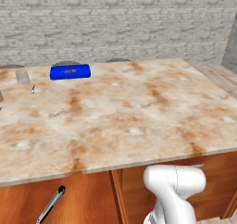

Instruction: Take the tongs from the drawer on the left and place them on the dining counter next to the tray containing the kebab skewer.

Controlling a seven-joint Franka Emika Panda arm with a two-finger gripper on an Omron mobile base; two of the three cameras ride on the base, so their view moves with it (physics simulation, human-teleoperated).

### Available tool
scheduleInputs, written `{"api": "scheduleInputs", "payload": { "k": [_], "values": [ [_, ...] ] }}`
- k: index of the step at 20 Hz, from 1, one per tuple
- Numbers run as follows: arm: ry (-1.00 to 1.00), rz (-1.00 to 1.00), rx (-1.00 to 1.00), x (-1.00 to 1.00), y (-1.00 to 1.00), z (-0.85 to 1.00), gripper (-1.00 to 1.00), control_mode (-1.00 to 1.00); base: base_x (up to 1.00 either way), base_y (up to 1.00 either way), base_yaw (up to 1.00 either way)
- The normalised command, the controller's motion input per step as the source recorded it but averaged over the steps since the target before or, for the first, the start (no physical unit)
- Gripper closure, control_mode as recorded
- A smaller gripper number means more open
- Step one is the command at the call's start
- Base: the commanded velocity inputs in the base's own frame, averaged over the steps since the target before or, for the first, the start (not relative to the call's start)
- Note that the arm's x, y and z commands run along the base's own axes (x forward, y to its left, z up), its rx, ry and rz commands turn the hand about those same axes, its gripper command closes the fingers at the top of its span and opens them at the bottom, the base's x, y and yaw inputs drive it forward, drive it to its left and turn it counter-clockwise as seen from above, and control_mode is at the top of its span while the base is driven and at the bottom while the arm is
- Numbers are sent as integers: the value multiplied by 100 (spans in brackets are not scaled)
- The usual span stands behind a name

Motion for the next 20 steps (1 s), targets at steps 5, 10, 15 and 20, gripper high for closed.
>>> {"api": "scheduleInputs", "payload": {
  "k": [5,10,15,20],
  "values": [
    [0,0,0,-12,0,0,100,-100,0,0,0],
    [0,0,0,-5,0,0,-100,-100,0,0,0],
    [-3,0,0,-61,0,2,-100,-100,0,0,0],
    [-5,0,3,-98,-5,17,-100,-100,0,0,0]
  ]
}}
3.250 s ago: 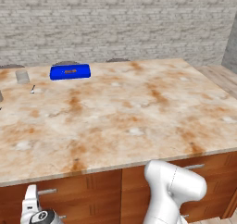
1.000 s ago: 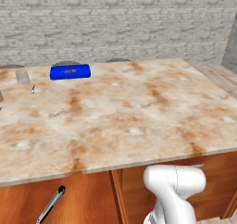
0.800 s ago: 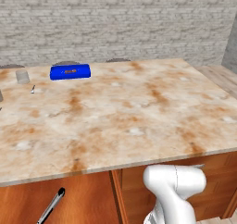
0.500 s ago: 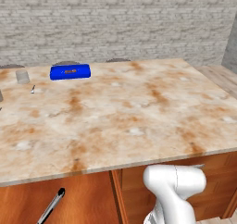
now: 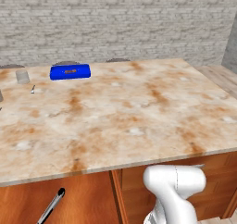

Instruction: Take the tongs from the drawer on the left and place them on the dining counter next to the tray containing the kebab skewer.

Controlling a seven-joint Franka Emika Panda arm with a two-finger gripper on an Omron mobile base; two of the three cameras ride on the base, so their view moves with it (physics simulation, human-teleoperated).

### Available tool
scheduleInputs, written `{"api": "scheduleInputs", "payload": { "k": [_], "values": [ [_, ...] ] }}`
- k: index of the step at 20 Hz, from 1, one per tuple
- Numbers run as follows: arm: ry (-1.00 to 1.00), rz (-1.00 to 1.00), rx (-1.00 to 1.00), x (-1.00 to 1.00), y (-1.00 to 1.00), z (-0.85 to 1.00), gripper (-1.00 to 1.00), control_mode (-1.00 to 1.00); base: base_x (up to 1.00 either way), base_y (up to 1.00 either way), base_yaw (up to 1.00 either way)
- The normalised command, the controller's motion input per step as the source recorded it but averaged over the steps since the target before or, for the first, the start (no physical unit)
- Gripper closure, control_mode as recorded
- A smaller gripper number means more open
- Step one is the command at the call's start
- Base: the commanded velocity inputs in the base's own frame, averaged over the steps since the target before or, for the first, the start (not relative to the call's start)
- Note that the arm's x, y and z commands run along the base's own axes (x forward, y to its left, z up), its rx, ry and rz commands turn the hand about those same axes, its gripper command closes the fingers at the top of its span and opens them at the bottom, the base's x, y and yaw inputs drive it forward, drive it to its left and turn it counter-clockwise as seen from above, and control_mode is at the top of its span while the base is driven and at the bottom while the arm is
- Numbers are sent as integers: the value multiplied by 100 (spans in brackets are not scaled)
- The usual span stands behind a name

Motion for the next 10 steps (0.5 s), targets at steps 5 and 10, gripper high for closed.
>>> {"api": "scheduleInputs", "payload": {
  "k": [5,10],
  "values": [
    [-12,0,1,-96,0,43,-100,-100,0,0,0],
    [-12,0,4,-93,-5,54,-100,-100,0,0,0]
  ]
}}
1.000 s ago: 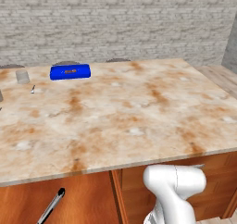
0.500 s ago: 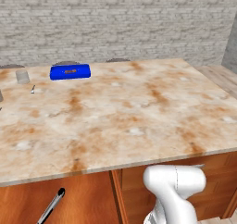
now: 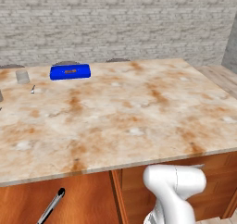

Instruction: Take the tongs from the drawer on the left and place them on the dining counter next to the tray containing the kebab skewer.

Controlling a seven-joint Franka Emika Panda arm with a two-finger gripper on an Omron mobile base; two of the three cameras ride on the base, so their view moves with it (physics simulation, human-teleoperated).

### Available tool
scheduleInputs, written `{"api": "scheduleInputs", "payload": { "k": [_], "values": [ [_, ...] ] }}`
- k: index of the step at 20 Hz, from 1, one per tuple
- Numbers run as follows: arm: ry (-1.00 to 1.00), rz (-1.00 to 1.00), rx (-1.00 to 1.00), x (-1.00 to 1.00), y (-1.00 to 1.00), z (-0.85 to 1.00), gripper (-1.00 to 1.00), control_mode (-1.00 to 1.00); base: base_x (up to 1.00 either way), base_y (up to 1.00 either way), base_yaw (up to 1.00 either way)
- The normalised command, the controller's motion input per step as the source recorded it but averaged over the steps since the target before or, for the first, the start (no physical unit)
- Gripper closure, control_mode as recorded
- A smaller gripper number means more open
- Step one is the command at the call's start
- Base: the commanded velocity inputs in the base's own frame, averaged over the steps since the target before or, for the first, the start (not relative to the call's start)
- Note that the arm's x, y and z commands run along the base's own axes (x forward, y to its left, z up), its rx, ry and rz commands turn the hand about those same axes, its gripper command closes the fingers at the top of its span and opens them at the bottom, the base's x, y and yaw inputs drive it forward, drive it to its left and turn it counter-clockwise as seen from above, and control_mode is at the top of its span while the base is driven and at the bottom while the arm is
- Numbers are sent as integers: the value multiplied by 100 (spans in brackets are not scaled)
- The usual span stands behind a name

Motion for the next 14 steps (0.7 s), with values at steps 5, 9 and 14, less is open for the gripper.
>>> {"api": "scheduleInputs", "payload": {
  "k": [5,9,14],
  "values": [
    [-1,0,6,-58,-19,60,-100,-100,0,0,0],
    [0,0,7,-37,-37,53,-100,-100,0,0,0],
    [-1,-2,11,-46,-34,67,-100,-100,0,0,0]
  ]
}}
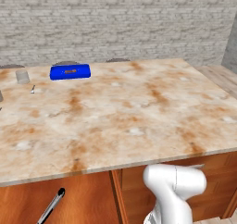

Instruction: Take the tongs from the drawer on the left and place them on the dining counter next to the tray containing the kebab skewer.

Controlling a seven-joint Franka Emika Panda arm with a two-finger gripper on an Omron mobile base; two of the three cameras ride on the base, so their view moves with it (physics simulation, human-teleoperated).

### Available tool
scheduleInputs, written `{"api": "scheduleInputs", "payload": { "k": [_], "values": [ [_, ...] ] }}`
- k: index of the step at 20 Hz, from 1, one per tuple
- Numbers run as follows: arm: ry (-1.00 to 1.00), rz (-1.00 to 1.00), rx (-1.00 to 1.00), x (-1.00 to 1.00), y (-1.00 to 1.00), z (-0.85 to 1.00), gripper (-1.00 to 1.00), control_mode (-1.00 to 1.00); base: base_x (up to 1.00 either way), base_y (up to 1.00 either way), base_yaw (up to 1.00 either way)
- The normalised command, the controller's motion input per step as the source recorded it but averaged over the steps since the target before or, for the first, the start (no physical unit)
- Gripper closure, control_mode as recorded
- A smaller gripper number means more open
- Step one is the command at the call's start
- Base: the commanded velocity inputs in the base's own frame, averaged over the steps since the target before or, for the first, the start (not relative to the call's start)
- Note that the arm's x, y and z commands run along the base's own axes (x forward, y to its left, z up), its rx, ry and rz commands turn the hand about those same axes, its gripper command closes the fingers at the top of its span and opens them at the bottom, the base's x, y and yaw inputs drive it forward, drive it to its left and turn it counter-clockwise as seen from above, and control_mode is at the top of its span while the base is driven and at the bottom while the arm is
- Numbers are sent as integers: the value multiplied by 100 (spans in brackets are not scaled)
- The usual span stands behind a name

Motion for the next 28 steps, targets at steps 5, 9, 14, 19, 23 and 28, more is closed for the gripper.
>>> {"api": "scheduleInputs", "payload": {
  "k": [5,9,14,19,23,28],
  "values": [
    [0,-4,17,-74,-32,59,-100,-100,0,0,0],
    [1,-5,20,-75,-40,52,-100,-100,0,0,0],
    [3,-7,24,-60,-60,62,-100,-100,0,0,0],
    [5,-12,28,-25,-68,67,-100,-100,0,0,0],
    [6,-12,29,-24,-63,69,-100,-100,0,0,0],
    [16,-11,30,-27,-61,65,-100,-100,0,0,0]
  ]
}}
